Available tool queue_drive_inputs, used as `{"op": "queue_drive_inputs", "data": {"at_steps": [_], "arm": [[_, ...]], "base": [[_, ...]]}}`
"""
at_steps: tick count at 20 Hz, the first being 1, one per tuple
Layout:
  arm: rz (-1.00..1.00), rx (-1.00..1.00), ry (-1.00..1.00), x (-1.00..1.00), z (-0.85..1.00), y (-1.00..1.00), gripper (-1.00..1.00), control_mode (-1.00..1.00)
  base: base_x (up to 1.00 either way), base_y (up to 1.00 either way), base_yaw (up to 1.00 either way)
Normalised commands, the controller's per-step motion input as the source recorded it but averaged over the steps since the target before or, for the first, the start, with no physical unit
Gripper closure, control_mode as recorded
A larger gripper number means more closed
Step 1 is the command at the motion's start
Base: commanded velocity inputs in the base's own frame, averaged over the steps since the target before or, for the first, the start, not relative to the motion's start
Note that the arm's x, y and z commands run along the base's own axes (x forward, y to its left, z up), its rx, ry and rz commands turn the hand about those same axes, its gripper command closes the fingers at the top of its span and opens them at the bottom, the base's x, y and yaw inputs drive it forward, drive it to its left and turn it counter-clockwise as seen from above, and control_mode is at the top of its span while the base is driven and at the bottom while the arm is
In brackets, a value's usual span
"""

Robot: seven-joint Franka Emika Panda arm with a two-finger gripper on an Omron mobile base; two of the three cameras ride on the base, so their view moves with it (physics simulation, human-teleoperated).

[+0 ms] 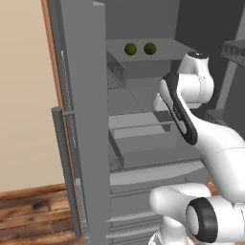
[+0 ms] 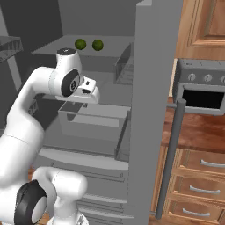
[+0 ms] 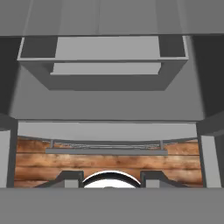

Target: Grab the limes from the fridge, place them in the blender, close the lid, and turn on the blender to create a marinade.

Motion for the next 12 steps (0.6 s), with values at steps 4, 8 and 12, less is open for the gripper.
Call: {"op": "queue_drive_inputs", "data": {"at_steps": [4, 8, 12], "arm": [[0.00, 0.00, -0.03, -0.02, 0.02, 0.00, -1.00, -1.00], [0.00, 0.00, -0.31, -0.26, 0.23, 0.00, -1.00, -1.00], [0.00, 0.04, -0.42, -0.17, 0.52, 0.00, -1.00, -1.00]], "base": [[0.00, 0.00, 0.00], [0.00, 0.00, 0.00], [0.00, 0.00, 0.00]]}}
